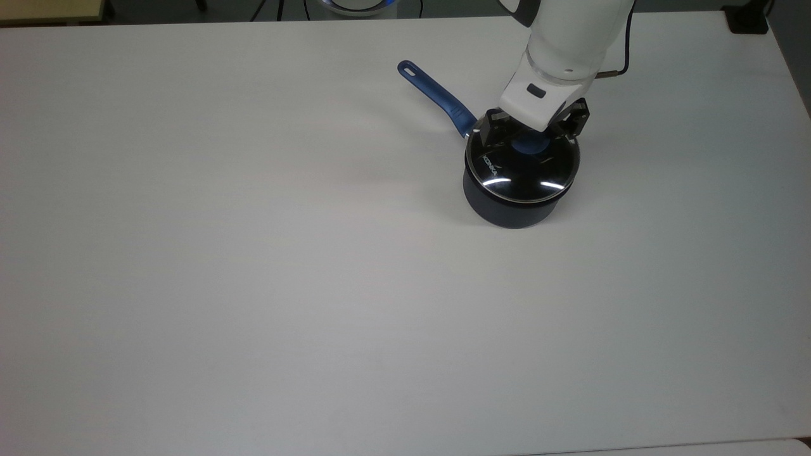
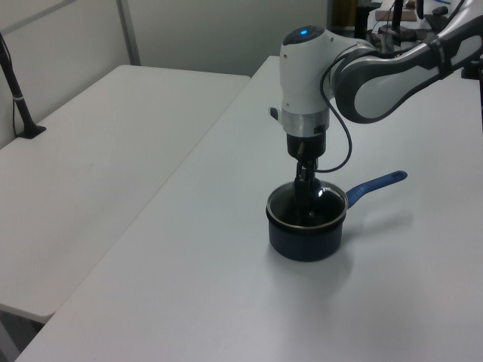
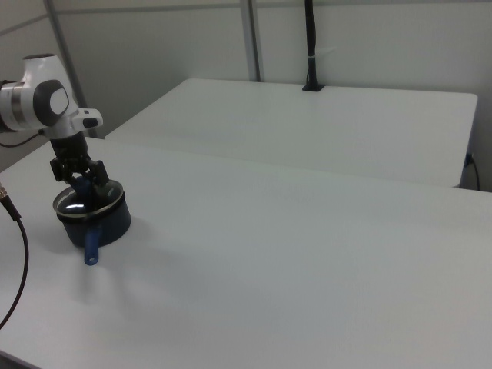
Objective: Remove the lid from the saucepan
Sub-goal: 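Lower the open gripper onto the blue knob of the glass lid, then close the gripper on the knob and lift the lid up, then carry the lid away from the saucepan and lower it onto the table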
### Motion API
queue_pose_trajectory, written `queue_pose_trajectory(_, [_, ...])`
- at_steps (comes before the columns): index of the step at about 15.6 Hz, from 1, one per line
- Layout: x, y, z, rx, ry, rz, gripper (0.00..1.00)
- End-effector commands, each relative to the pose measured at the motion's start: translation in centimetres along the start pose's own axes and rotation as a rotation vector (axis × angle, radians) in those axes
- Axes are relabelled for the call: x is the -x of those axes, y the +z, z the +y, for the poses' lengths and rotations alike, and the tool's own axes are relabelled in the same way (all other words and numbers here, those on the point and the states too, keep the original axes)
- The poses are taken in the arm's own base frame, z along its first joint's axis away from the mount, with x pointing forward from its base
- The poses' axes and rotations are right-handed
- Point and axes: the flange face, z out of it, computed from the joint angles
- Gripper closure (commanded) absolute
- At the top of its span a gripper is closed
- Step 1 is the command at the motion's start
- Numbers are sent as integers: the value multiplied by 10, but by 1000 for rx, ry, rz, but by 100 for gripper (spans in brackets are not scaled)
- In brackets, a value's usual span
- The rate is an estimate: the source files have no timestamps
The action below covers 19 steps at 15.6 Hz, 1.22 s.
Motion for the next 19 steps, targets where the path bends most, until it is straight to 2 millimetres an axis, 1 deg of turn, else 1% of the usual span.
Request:
queue_pose_trajectory(1, [-7, -34, 8, -4, 30, 68, 54])
queue_pose_trajectory(4, [-8, -46, 18, -7, 43, 87, 54])
queue_pose_trajectory(8, [-9, -62, 42, -8, 76, 98, 54])
queue_pose_trajectory(11, [-11, -71, 66, -6, 84, 109, 54])
queue_pose_trajectory(14, [-15, -70, 102, 4, 90, 95, 54])
queue_pose_trajectory(16, [-17, -69, 131, 8, 102, 93, 54])
queue_pose_trajectory(19, [-17, -58, 169, 33, 115, 74, 54])
